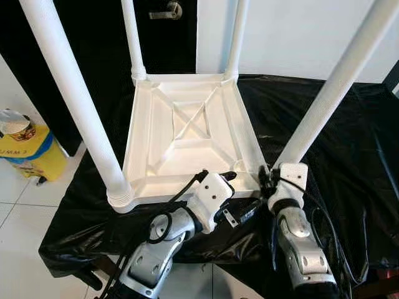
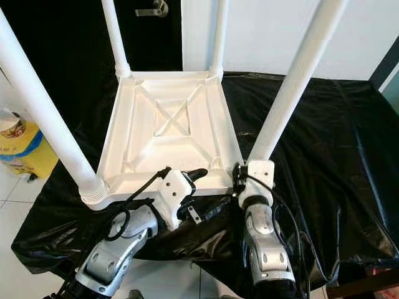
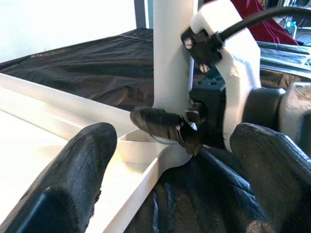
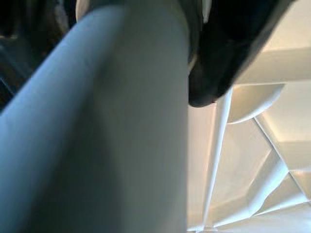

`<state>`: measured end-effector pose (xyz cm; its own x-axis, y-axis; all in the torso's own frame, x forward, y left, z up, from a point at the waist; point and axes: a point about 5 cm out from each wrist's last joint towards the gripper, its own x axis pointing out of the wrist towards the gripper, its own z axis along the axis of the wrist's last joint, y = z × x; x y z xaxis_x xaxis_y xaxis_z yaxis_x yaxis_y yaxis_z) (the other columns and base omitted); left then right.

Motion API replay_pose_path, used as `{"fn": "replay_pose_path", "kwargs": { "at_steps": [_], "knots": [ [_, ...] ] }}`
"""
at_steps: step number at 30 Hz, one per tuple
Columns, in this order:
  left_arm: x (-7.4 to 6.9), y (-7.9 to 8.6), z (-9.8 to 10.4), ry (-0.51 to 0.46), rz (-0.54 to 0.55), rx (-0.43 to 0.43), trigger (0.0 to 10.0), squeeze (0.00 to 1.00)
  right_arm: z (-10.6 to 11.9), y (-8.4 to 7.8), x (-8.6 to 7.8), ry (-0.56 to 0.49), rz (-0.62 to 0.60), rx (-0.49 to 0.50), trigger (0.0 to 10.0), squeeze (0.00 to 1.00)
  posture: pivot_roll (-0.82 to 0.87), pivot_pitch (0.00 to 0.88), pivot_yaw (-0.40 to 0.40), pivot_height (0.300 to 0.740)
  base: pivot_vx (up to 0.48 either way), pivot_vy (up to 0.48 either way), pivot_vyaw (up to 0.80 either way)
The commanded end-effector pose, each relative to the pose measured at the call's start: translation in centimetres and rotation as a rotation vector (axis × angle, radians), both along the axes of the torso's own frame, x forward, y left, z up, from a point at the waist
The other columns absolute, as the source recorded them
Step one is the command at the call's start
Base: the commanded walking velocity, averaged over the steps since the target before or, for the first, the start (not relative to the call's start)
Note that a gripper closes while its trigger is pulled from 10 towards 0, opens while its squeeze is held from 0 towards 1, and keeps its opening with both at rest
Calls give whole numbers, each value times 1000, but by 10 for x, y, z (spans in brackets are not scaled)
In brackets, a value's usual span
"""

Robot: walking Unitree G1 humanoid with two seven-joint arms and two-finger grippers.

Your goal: Building children table

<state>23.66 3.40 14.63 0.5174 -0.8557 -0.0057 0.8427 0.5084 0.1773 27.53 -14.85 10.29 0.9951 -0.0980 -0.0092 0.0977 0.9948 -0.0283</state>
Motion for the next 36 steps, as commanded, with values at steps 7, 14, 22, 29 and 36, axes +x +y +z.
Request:
{"fn": "replay_pose_path", "kwargs": {
  "at_steps": [7,14,22,29,36],
  "knots": [
    [0,0,-3,7,17,23,10000,0,13,-8,-2,-72,312,-9,10000,1000,10,11,-55,740,0,0,0],
    [0,1,-3,5,18,24,10000,0,16,-12,-3,-31,588,-29,10000,0,16,8,-55,740,0,0,0],
    [1,4,-4,3,27,29,10000,0,17,-28,11,5,710,-140,10000,0,28,5,-59,740,0,0,0],
    [2,5,-4,1,37,30,10000,0,10,-25,18,26,753,-161,6706,0,33,7,-60,740,0,0,0],
    [4,6,-4,-2,43,33,10000,0,5,-24,20,29,761,-152,0,0,37,7,-57,740,0,0,0]
  ]
}}
